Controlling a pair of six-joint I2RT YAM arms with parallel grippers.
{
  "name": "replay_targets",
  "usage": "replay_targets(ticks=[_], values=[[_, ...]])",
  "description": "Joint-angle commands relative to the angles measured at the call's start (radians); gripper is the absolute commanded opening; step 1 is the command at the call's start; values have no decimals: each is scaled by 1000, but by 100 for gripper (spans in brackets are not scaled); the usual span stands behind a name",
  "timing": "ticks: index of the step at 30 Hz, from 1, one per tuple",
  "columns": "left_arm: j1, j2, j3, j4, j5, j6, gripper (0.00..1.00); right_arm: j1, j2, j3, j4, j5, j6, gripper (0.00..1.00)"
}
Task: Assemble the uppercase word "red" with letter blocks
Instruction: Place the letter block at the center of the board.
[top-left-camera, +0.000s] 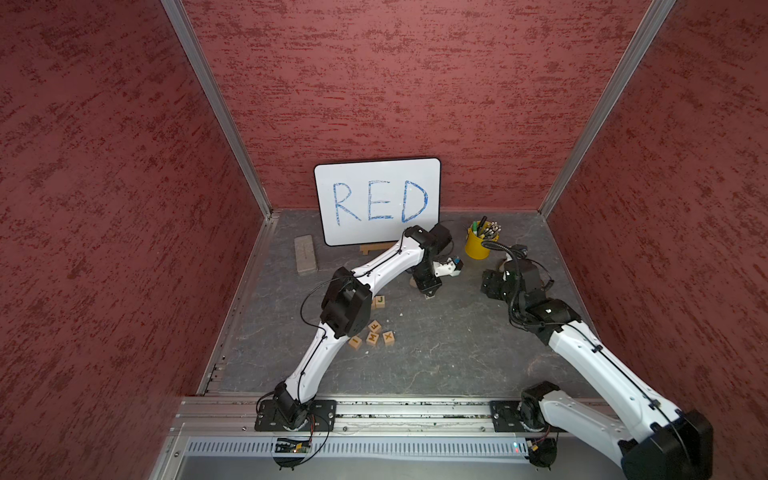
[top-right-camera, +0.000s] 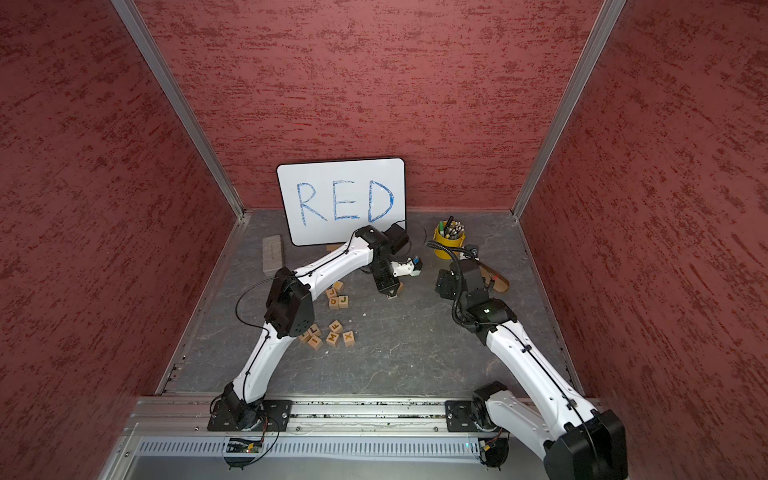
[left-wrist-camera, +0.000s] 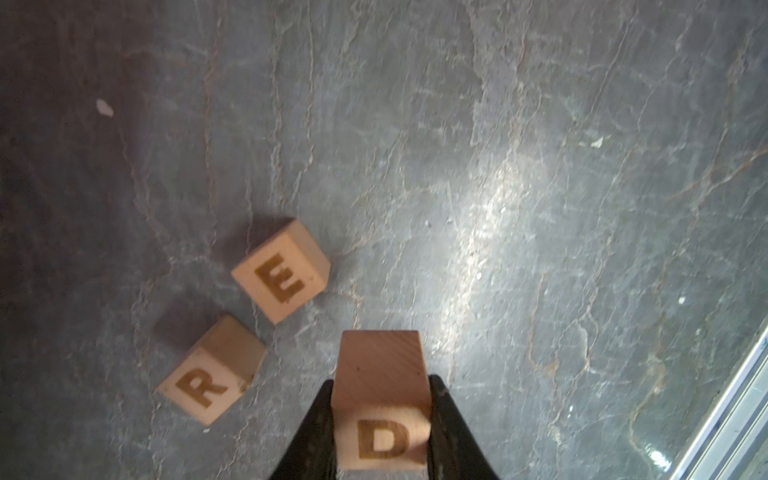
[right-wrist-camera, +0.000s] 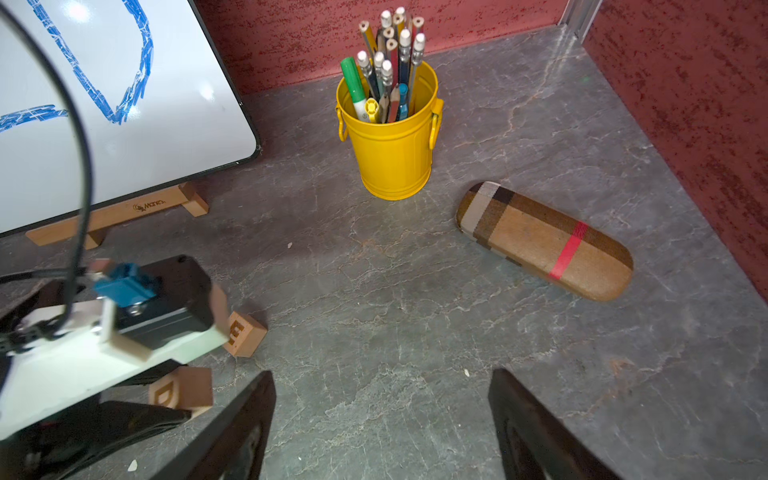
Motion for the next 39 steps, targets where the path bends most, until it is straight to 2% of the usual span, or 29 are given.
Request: replay_targets(ticks=[1, 5, 22, 33, 39], values=[[-33, 56, 106, -47, 3, -66, 23, -9, -23, 1, -11, 33, 18, 82], [-69, 123, 204, -53, -25, -83, 23, -15, -44, -9, -17, 35, 18, 82], [-113, 205, 215, 87, -11, -160, 23, -26, -131, -72, -47, 21, 37, 82], [-119, 237, 225, 117, -22, -177, 39, -27, -128, -71, -44, -13, 33, 84], [-119, 207, 225, 143, -21, -181, 52, -26, -145, -68, -43, -19, 28, 84]])
